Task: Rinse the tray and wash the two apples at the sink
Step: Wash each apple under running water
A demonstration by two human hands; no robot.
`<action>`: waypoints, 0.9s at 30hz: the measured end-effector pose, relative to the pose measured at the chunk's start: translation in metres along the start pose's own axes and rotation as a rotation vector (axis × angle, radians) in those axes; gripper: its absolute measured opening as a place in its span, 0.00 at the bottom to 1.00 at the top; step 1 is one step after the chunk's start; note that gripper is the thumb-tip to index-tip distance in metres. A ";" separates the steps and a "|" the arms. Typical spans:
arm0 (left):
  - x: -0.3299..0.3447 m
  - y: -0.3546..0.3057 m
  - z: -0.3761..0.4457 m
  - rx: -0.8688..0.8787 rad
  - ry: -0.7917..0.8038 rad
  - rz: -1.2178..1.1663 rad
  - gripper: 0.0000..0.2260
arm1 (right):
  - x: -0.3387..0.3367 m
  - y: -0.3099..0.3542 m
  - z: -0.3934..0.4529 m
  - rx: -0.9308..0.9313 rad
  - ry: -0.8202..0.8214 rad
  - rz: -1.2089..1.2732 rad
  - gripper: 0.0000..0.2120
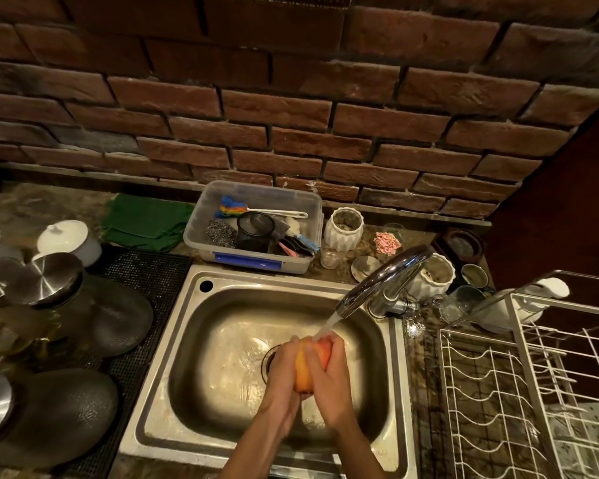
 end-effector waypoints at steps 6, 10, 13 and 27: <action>0.000 -0.027 -0.002 0.220 -0.001 0.320 0.11 | 0.003 -0.015 0.004 0.207 -0.066 0.276 0.12; -0.007 -0.024 -0.004 0.251 0.003 0.517 0.14 | 0.005 -0.031 0.006 0.413 0.004 0.409 0.14; -0.010 -0.016 -0.002 0.222 0.016 0.565 0.18 | 0.009 -0.039 0.005 0.509 0.116 0.340 0.14; -0.016 -0.008 0.002 -0.080 -0.106 0.375 0.20 | 0.004 -0.020 -0.003 0.135 0.163 -0.130 0.20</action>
Point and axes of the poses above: each hand's wrist, its own z-axis towards the middle knuckle, its own x-axis out of the palm, y = z × x, the point moved 10 cm from there along z, towards the middle knuckle, and after that the axes turned 9 degrees about y, right-handed, at the moved point
